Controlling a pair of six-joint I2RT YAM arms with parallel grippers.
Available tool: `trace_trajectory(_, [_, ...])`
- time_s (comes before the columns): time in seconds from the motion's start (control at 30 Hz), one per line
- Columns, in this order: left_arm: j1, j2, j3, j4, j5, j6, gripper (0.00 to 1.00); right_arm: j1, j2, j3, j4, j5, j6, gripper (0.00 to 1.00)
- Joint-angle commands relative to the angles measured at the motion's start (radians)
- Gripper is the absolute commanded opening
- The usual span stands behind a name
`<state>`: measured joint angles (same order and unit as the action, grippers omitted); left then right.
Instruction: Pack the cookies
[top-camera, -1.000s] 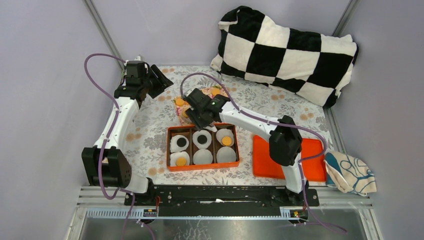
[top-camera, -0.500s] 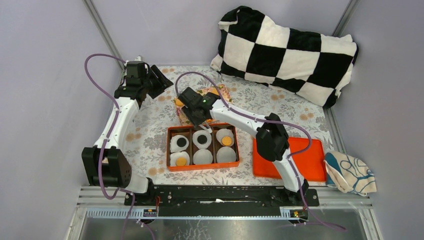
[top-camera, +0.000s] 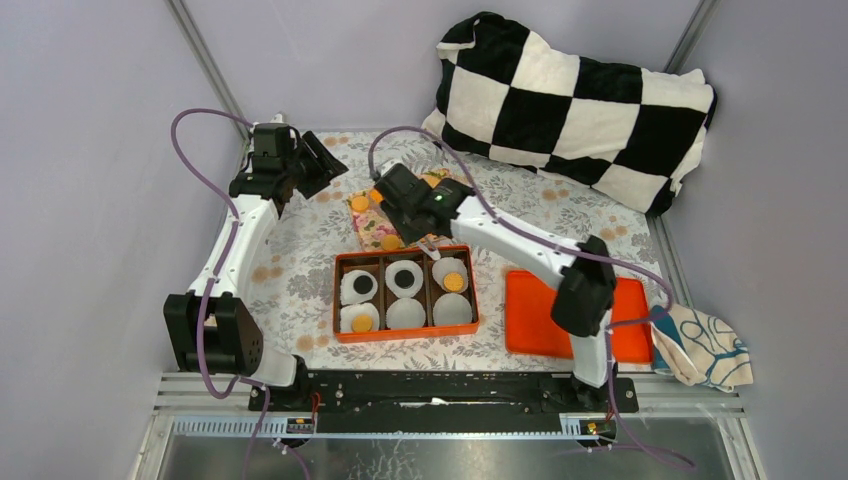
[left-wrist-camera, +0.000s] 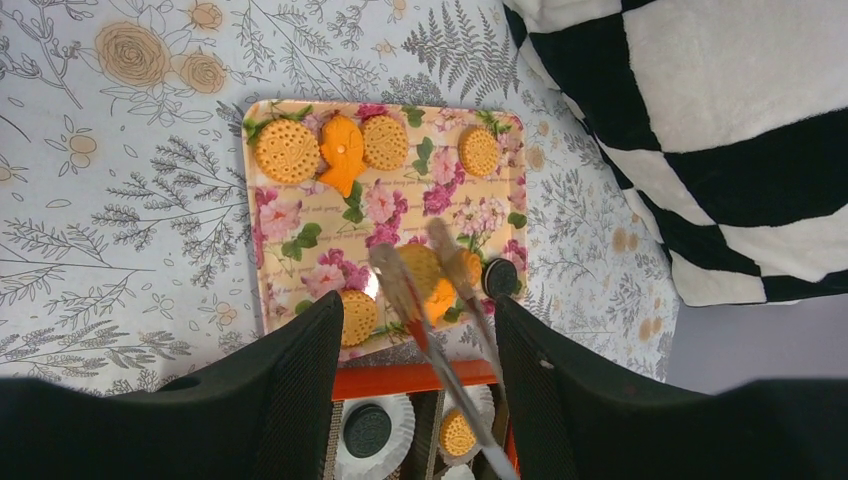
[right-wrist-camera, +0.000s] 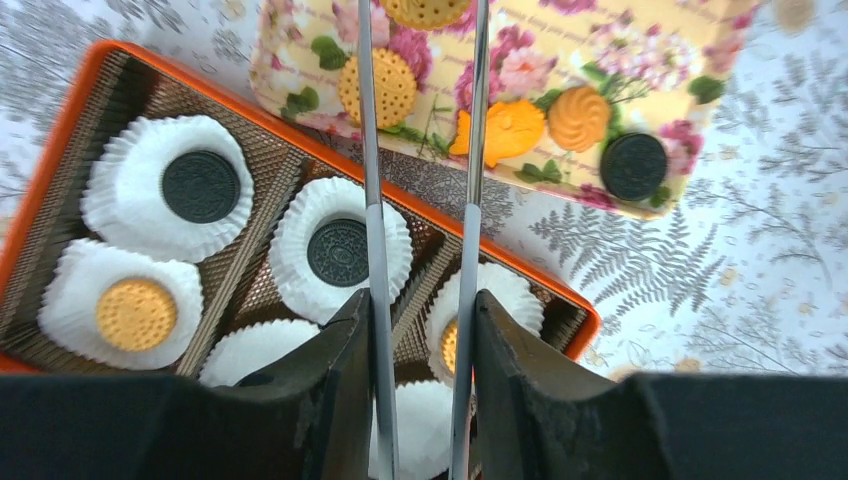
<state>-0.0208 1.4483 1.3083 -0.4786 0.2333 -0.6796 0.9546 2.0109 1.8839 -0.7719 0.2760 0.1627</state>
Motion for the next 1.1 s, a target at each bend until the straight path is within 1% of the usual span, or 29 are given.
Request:
trace_trajectory(0.0, [0.0,-0.022,-0.014,0.037,0.02,-0.003,0.62,-0.002,-0.211,-0.024,0.059,0.046,-0.005,0.12])
trace_trajectory(0.1, [0.001,-0.025,-0.015,0.037,0.024,-0.006,0.62,-0.002,-0.29,-0.065,0.029,-0.005,0.006,0.12])
trace_trajectory(0.2, [0.0,-0.028,-0.014,0.037,0.03,-0.008,0.62,0.024,-0.373,-0.153,0.007,-0.053,0.019,0.12])
trace_trajectory(0.27, [-0.001,-0.029,-0.014,0.037,0.033,-0.009,0.62,0.081,-0.427,-0.227,-0.019,-0.024,0.018,0.13])
trace_trajectory(0.37, [-0.002,-0.034,-0.015,0.037,0.037,-0.011,0.62,0.183,-0.492,-0.333,-0.082,0.022,0.059,0.14])
trace_trajectory(0.47, [-0.008,-0.033,-0.015,0.038,0.039,-0.015,0.62,0.241,-0.543,-0.436,-0.125,-0.017,0.126,0.14])
trace_trajectory(0.57, [-0.019,-0.031,-0.014,0.042,0.037,-0.022,0.62,0.267,-0.587,-0.521,-0.115,-0.074,0.174,0.14])
trace_trajectory(0.73, [-0.042,-0.029,-0.003,0.043,0.026,-0.028,0.62,0.274,-0.592,-0.571,-0.096,-0.083,0.19,0.16])
trace_trajectory(0.87, [-0.044,-0.032,0.001,0.036,0.015,-0.024,0.62,0.276,-0.57,-0.55,-0.1,-0.099,0.169,0.22])
trace_trajectory(0.9, [-0.044,-0.033,0.002,0.033,0.012,-0.022,0.62,0.276,-0.566,-0.542,-0.1,-0.115,0.165,0.28])
trace_trajectory(0.97, [-0.044,-0.032,0.004,0.034,0.01,-0.021,0.63,0.277,-0.562,-0.529,-0.099,-0.141,0.156,0.3])
trace_trajectory(1.07, [-0.044,-0.027,0.006,0.033,0.015,-0.021,0.63,0.278,-0.558,-0.515,-0.099,-0.166,0.148,0.43])
